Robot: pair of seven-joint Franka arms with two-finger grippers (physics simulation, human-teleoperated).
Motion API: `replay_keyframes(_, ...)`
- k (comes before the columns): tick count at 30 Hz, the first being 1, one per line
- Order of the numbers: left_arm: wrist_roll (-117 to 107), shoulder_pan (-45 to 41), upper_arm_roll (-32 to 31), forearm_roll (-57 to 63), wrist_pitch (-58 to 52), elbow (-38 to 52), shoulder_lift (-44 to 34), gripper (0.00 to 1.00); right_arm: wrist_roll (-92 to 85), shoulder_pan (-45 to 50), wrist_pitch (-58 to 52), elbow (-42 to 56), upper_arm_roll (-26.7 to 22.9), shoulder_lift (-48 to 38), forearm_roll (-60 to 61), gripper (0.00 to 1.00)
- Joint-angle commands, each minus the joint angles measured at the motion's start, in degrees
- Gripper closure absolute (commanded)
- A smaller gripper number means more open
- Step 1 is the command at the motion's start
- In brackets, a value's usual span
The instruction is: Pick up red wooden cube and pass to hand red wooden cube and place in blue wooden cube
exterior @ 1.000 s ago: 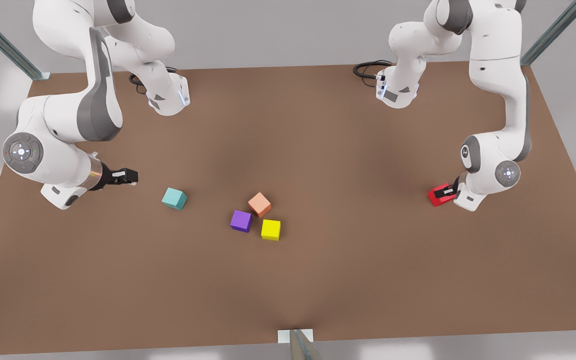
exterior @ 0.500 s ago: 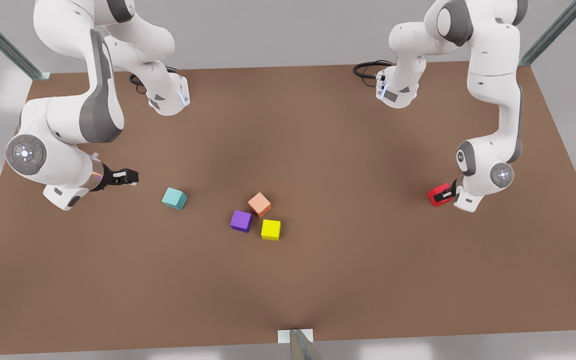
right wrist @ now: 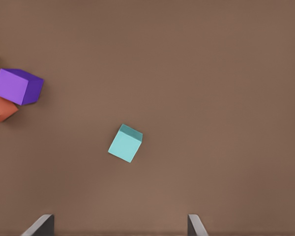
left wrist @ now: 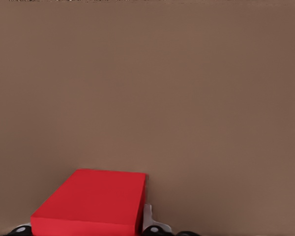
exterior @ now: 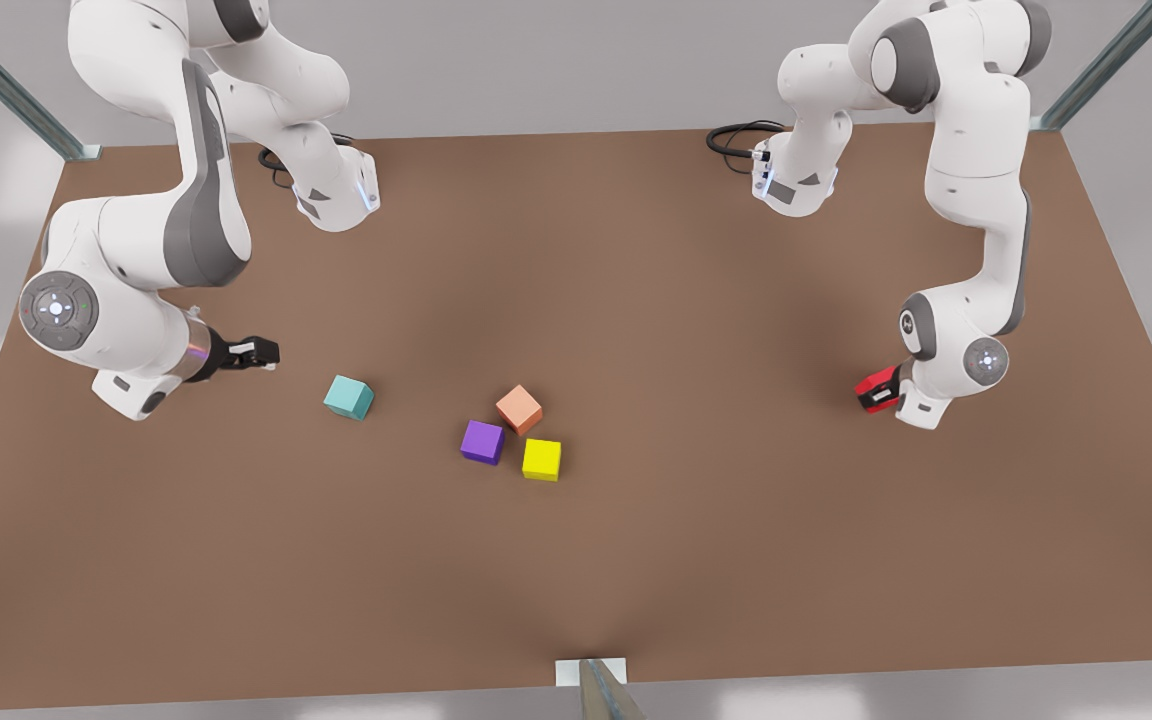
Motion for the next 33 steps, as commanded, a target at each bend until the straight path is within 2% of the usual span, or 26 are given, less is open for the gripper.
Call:
replay_keyframes(1, -0.9, 0.0, 0.0, -1.4, 0.5, 0.1, 0.0, 0.31, -1.4, -0.1, 0.6, -0.1, 0.0, -0.1, 0.0, 0.0)
replay_keyframes(4, -0.9, 0.0, -0.8, -1.8, 0.2, 0.8, -0.4, 0.32, -1.4, -0.1, 0.9, -0.6, 0.0, -0.1, 0.0, 0.0)
replay_keyframes(6, -0.6, 1.4, -4.5, -2.6, -4.1, 3.5, -2.5, 0.32, -1.4, 0.0, 1.3, 0.0, 0.1, 0.7, 1.6, 0.0)
replay_keyframes(7, -0.6, 3.1, -7.7, -2.6, -8.2, 6.8, -1.7, 0.32, -2.2, -0.9, 1.2, 1.4, 0.0, 2.8, 8.0, 0.0)
replay_keyframes(8, -0.7, 2.7, -8.4, -2.7, -10.7, 8.9, -1.7, 0.32, -7.9, -0.9, 0.5, 3.4, 0.1, 5.3, 13.9, 0.0)
replay_keyframes(9, -0.9, 2.9, -11.4, -2.7, -13.8, 11.9, -1.6, 0.32, -14.4, -1.1, -1.9, 3.6, 0.1, 8.4, 26.5, 0.0)
replay_keyframes(11, -0.7, 2.9, -18.7, -18.1, -32.2, 27.5, 1.5, 0.32, -26.9, -1.3, -7.4, 10.1, 0.6, 19.7, 46.6, 0.0)
replay_keyframes(13, -4.9, 2.8, -27.7, -30.7, -42.2, 41.3, 8.0, 0.32, -39.6, -1.6, -12.2, 14.8, 0.7, 29.6, 61.0, 0.0)
replay_keyframes(14, -4.9, 2.8, -31.8, -33.8, -41.7, 44.4, 10.7, 0.32, -44.2, -1.3, -11.4, 15.5, 2.9, 31.1, 64.1, 0.0)
replay_keyframes(16, -4.8, 2.7, -36.6, -35.5, -39.9, 51.7, 17.5, 0.32, -57.7, -1.2, -7.1, 16.7, 3.8, 33.3, 66.9, 0.0)
replay_keyframes(18, -2.8, 2.8, -38.9, -35.9, -32.7, 53.2, 20.6, 0.32, -74.8, -0.2, -0.5, 17.2, 3.9, 33.6, 66.9, 0.0)
replay_keyframes(19, -2.1, 2.8, -39.1, -37.7, -32.5, 55.7, 23.0, 0.32, -81.3, 0.0, 2.5, 17.2, 3.9, 33.5, 66.9, 0.0)
replay_keyframes(21, 4.3, 3.5, -39.1, -47.0, -32.7, 56.5, 25.9, 0.32, -87.5, 0.5, 5.6, 17.4, 4.0, 33.2, 67.1, 0.0)
replay_keyframes(24, 8.2, 3.2, -39.7, -52.9, -32.6, 56.5, 28.4, 0.32, -101.5, 1.8, 12.1, 21.5, 8.7, 38.0, 71.0, 0.0)
replay_keyframes(26, 10.9, 3.3, -39.9, -53.4, -32.6, 56.5, 29.0, 0.32, -103.2, 1.8, 14.5, 21.7, 10.7, 38.9, 71.2, 0.0)
replay_keyframes(33, 15.8, 4.0, -40.0, -53.5, -32.4, 56.5, 29.0, 0.32, -104.0, 5.3, 18.1, 20.6, 10.8, 41.1, 76.8, 0.0)
